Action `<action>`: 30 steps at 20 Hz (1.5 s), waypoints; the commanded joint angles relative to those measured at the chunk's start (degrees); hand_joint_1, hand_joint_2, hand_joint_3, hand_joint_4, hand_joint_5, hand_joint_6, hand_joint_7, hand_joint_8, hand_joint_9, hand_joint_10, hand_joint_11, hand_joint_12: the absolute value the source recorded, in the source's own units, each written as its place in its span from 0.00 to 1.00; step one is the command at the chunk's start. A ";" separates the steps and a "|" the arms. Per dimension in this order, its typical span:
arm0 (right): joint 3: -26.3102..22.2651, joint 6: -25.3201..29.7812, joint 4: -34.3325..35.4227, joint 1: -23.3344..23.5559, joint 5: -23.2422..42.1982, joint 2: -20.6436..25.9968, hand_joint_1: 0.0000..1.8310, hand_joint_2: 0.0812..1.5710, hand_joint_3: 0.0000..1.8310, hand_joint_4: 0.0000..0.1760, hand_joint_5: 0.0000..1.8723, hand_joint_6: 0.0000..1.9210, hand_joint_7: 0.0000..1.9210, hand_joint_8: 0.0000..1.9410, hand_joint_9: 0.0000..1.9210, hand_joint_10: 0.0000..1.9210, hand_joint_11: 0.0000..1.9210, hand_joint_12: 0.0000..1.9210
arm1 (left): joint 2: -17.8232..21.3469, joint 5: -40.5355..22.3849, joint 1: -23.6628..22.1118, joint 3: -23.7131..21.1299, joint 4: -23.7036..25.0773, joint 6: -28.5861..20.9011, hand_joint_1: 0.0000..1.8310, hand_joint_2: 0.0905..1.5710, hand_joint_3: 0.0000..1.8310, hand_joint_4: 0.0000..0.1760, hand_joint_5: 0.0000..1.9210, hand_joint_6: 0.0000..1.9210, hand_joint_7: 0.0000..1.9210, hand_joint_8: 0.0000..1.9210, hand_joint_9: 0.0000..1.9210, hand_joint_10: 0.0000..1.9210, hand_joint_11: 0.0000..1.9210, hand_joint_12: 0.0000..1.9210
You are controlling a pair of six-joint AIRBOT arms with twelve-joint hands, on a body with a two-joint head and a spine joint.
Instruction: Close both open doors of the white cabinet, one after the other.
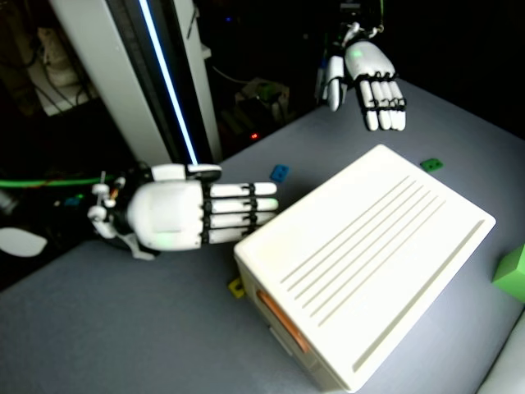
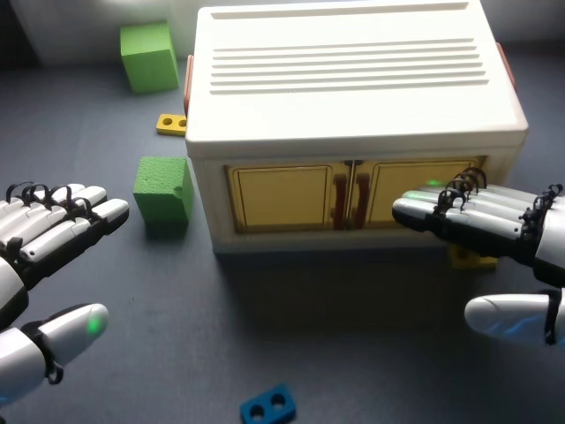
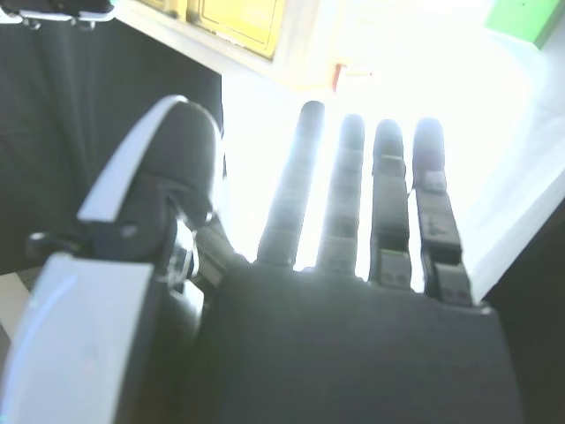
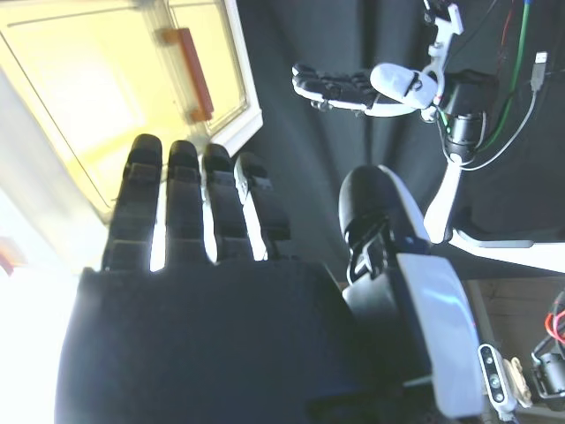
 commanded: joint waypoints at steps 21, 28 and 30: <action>-2.52 4.92 24.42 -15.78 29.65 9.60 0.00 0.90 0.00 0.00 0.01 0.00 0.00 0.00 0.00 0.00 0.00 0.00 | 0.27 -18.57 0.30 1.65 -6.26 -0.72 0.00 0.93 0.00 0.00 0.00 0.00 0.00 0.00 0.00 0.00 0.00 0.00; 0.05 3.34 29.27 -12.68 34.47 9.56 0.21 0.95 0.00 0.00 0.07 0.00 0.03 0.00 0.01 0.00 0.03 0.01 | 0.30 -18.59 -7.05 5.68 -5.64 -0.47 0.00 0.99 0.02 0.00 0.00 0.00 0.00 0.00 0.00 0.00 0.00 0.00; 0.08 1.86 26.58 -8.82 34.48 9.54 0.26 0.89 0.00 0.00 0.07 0.00 0.14 0.02 0.12 0.02 0.12 0.05 | -0.02 -18.59 -8.35 6.55 -4.94 -2.42 0.02 0.96 0.00 0.00 0.00 0.00 0.03 0.01 0.02 0.00 0.00 0.00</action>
